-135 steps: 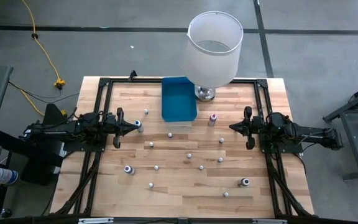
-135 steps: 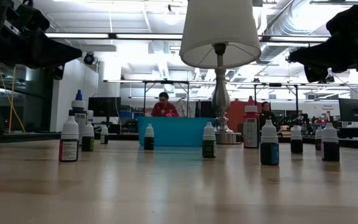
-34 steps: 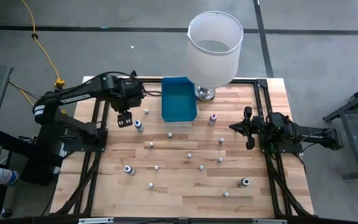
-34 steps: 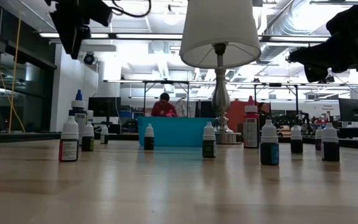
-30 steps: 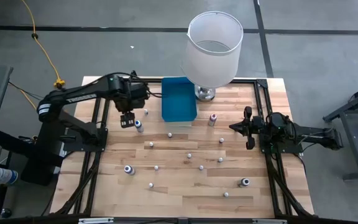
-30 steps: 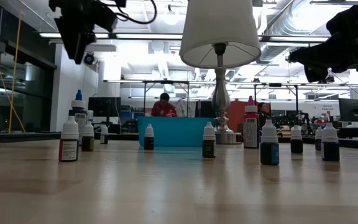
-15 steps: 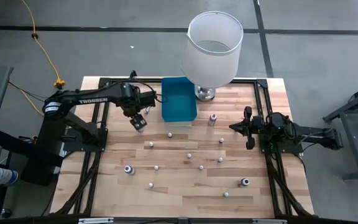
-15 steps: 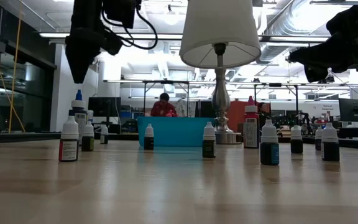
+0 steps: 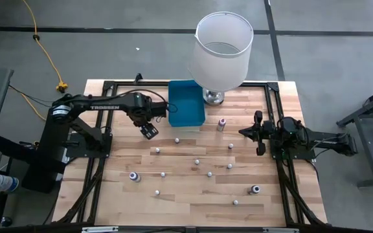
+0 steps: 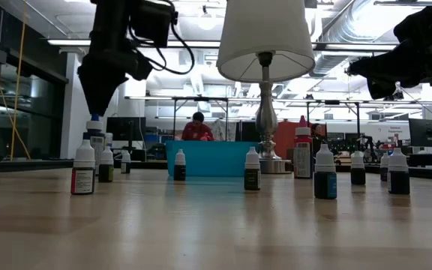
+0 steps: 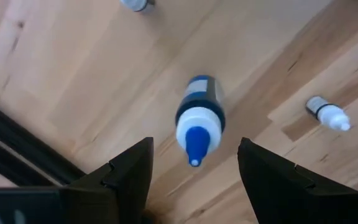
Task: Pick & Place food coloring
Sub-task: Put the big blue food coloring bottle into the blue bin
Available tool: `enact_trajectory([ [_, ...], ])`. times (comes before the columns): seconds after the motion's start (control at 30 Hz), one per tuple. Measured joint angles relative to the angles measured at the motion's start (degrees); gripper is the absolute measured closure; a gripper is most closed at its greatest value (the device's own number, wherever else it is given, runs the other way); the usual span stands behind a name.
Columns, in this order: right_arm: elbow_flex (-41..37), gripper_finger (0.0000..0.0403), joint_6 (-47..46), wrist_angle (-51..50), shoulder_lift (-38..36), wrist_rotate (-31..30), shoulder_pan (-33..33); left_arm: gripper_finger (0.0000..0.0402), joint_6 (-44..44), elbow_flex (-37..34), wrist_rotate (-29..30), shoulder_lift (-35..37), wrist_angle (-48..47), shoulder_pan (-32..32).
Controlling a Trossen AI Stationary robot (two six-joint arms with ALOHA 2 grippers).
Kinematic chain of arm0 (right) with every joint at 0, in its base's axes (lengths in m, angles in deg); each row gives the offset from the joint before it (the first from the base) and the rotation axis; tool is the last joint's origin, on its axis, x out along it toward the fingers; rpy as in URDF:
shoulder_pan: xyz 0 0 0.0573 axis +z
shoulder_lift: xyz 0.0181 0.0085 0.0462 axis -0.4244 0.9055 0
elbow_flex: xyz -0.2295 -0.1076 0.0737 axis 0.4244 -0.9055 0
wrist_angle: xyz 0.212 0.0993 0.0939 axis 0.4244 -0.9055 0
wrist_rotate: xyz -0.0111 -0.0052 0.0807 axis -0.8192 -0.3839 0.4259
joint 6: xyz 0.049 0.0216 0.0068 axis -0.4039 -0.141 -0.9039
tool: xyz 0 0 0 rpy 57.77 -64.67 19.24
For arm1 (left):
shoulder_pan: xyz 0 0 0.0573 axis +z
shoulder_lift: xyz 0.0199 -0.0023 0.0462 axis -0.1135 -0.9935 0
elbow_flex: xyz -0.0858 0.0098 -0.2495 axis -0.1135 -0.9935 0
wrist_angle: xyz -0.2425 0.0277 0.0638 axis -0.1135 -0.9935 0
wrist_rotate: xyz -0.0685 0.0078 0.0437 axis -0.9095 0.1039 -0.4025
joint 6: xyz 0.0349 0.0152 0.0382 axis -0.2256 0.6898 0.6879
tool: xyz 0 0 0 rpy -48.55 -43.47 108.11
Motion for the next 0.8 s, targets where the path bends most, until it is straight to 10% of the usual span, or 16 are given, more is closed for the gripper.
enact_trajectory([
  [0.8,-0.01,0.0402,0.01,0.12,0.0,0.03,-0.01,0.0242,0.51,-4.3,-0.66,-0.04,5.11,-0.01],
])
